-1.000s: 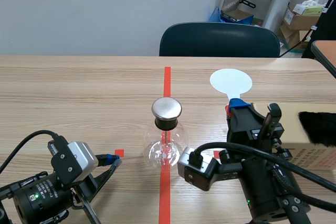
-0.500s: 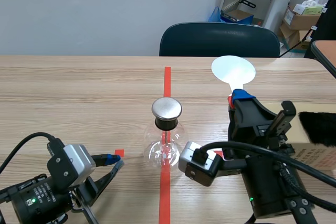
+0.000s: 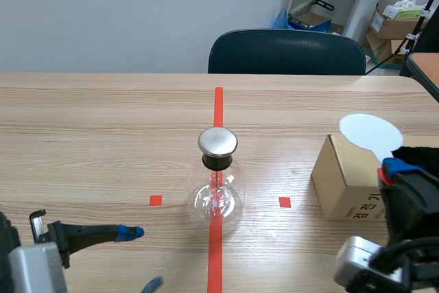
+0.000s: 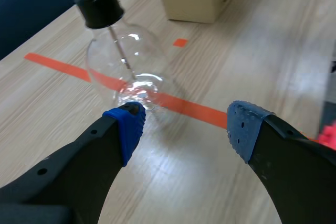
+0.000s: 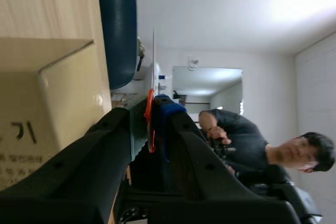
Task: Do the electroscope experiment
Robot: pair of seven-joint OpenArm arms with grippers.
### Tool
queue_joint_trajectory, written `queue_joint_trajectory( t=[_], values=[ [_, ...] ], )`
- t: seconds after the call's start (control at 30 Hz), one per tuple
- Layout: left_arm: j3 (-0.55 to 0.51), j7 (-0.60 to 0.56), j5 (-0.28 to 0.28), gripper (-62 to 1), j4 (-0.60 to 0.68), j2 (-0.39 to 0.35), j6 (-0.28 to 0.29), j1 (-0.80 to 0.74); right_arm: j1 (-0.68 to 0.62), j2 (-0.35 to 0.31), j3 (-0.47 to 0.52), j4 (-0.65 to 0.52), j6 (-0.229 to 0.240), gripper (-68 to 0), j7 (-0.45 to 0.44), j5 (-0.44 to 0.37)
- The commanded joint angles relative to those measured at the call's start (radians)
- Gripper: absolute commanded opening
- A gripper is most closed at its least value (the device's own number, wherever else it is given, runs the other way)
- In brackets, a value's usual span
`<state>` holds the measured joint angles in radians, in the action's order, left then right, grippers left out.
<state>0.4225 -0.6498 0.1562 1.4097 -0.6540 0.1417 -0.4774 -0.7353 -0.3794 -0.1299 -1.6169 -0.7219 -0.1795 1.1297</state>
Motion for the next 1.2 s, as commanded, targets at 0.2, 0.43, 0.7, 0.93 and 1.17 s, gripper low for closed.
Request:
queue_joint_trajectory(
  t=[0.2,0.43,0.7,0.93,1.17],
  values=[
    [-0.01,-0.027,-0.01,-24.7,0.152,-0.09,-0.089,-0.147,-0.01,0.08,0.268,0.014,-0.061,-65.6,-0.403,-0.24],
    [-0.01,0.039,-0.019,-24.7,0.187,-0.114,-0.096,-0.164,-0.006,0.178,0.498,0.139,-0.061,-65.6,-0.856,-0.392],
    [-0.06,0.021,-0.041,-24.7,0.27,-0.151,-0.158,-0.227,0.097,0.211,0.593,0.315,-0.061,-65.6,-0.939,-0.373],
    [-0.112,0.067,-0.04,-24.7,0.328,-0.165,-0.158,-0.295,0.182,0.214,0.609,0.428,-0.061,-65.6,-0.827,-0.232],
    [-0.17,0.064,-0.04,-24.7,0.377,-0.178,-0.157,-0.36,0.225,0.223,0.609,0.479,-0.061,-65.6,-0.688,-0.103]
  ],
)
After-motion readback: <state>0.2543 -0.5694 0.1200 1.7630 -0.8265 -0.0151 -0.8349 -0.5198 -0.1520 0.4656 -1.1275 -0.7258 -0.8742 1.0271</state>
